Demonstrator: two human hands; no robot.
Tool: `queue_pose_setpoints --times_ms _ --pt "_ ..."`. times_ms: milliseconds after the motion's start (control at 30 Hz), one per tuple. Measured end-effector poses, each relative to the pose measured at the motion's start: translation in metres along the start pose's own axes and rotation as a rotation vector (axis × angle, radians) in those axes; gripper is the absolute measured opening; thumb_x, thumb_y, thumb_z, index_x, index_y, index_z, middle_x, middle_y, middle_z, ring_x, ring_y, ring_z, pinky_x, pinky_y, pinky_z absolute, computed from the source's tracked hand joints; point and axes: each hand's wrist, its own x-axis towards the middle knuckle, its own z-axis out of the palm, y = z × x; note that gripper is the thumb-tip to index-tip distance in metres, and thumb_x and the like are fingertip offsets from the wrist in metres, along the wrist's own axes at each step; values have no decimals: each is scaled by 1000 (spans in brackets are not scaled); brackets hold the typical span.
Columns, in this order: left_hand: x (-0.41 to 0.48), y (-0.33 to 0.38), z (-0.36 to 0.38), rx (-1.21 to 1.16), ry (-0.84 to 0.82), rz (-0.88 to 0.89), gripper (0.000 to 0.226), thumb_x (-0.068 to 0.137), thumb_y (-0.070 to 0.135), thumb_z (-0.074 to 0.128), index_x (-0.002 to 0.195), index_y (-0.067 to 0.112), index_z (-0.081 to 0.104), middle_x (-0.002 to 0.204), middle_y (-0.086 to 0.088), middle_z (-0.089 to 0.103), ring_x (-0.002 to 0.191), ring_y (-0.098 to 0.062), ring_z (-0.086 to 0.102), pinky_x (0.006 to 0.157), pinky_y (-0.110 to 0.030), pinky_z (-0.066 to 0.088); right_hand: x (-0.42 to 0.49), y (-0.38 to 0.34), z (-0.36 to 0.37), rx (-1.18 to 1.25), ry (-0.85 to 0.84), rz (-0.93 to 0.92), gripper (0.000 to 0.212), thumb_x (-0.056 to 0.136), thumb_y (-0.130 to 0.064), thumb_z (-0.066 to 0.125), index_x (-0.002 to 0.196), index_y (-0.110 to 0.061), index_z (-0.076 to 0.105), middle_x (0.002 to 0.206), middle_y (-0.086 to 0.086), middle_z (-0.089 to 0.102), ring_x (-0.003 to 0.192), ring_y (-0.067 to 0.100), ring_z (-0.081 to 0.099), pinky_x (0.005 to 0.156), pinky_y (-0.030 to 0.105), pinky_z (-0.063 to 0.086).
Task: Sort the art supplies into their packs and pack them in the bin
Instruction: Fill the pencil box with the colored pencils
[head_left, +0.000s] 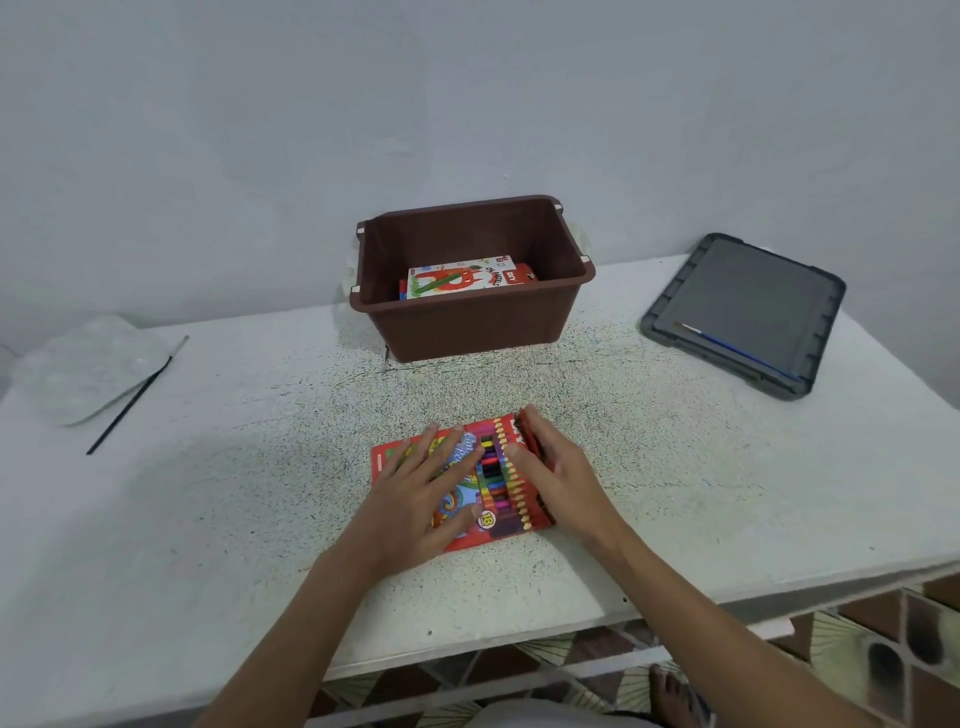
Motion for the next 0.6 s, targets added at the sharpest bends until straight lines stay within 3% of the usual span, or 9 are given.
queue_pose_setpoints --times_ms 100,200,267,333,400,433,467,533,600 --pt "0 -1 1 -7 15 18 64 98 64 25 154 34 20 163 6 10 151 -18 -1 121 -40 0 -3 -9 12 8 -27 13 83 88 -51 63 155 -25 22 158 -7 28 132 2 45 106 28 45" --pt "0 -2 2 17 14 33 62 98 61 30 152 30 28 163 6 13 151 -19 0 121 -41 4 -6 -9 28 -157 -19 -4 82 93 -56 53 156 -27 11 163 -8 4 148 6 7 123 38 15" --pt "0 -2 3 26 17 33 61 98 60 32 151 29 32 163 6 12 151 -18 -1 121 -41 3 -6 -11 32 -234 -32 -18 84 93 -61 47 157 -27 5 164 -7 -1 149 6 0 123 40 10" --pt "0 -3 3 37 16 34 62 98 60 31 153 30 28 163 5 12 151 -19 0 121 -40 1 -6 -15 24 -185 -65 14 84 92 -63 47 156 -30 4 162 -11 9 147 9 19 120 38 24" --pt "0 -4 4 41 8 28 64 98 61 29 154 32 20 163 5 10 151 -19 -1 121 -38 -3 -5 -21 14 -73 -70 73 80 92 -62 45 156 -34 6 151 -17 26 120 -4 49 102 25 44" --pt "0 -4 4 43 1 24 64 98 61 29 155 33 18 163 5 9 151 -19 -2 120 -38 -4 -6 -22 13 -55 -67 82 79 92 -63 42 156 -34 6 149 -18 28 113 -7 51 98 22 45" --pt "0 -4 4 42 0 24 64 98 61 29 155 33 19 163 5 8 151 -18 -3 121 -39 -2 -8 -22 16 -106 -62 67 78 92 -65 39 156 -34 5 152 -18 23 122 -3 48 104 26 43" --pt "0 -3 4 33 10 33 63 98 60 29 154 30 25 163 5 9 151 -18 -2 121 -42 3 -9 -15 29 -338 -64 -3 78 94 -67 31 156 -31 1 162 -11 1 149 10 12 121 35 17" --pt "-1 -2 2 9 21 44 62 97 58 31 151 28 32 163 5 12 151 -19 -1 121 -42 5 -9 -10 39 -491 -46 -46 79 94 -66 25 156 -26 -2 163 -5 -10 148 8 -11 122 33 1"
